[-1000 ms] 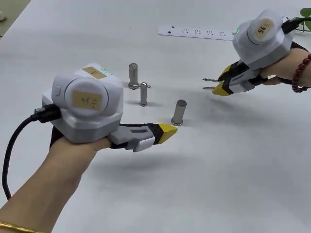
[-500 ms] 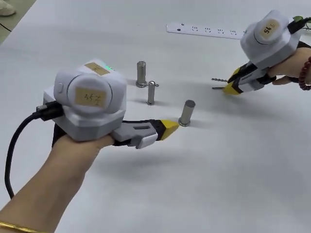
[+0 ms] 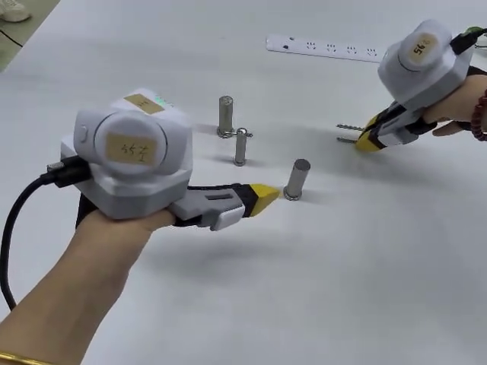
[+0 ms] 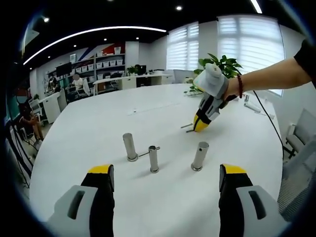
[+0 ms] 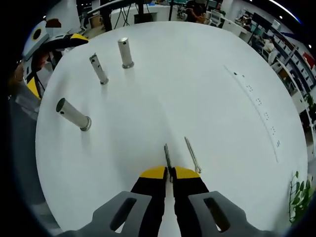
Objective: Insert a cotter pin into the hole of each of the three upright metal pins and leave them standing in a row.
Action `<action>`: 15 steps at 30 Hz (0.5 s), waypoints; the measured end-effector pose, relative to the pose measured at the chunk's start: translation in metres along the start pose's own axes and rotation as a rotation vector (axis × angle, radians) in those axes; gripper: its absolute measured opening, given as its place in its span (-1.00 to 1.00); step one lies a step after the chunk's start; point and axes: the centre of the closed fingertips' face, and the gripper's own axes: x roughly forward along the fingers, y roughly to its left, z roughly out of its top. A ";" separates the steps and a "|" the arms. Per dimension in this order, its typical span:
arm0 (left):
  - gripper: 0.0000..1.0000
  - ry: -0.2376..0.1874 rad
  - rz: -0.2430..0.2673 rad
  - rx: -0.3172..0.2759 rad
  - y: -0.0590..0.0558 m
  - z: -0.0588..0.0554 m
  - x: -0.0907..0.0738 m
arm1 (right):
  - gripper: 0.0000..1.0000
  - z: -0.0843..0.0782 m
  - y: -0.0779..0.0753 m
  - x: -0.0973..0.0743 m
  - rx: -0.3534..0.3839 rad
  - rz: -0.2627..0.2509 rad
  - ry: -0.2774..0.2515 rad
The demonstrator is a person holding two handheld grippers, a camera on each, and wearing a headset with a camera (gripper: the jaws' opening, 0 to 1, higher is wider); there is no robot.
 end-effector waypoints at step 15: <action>0.61 0.003 -0.012 -0.018 0.001 -0.001 -0.001 | -1.00 -0.001 0.002 -0.001 -0.021 -0.024 0.007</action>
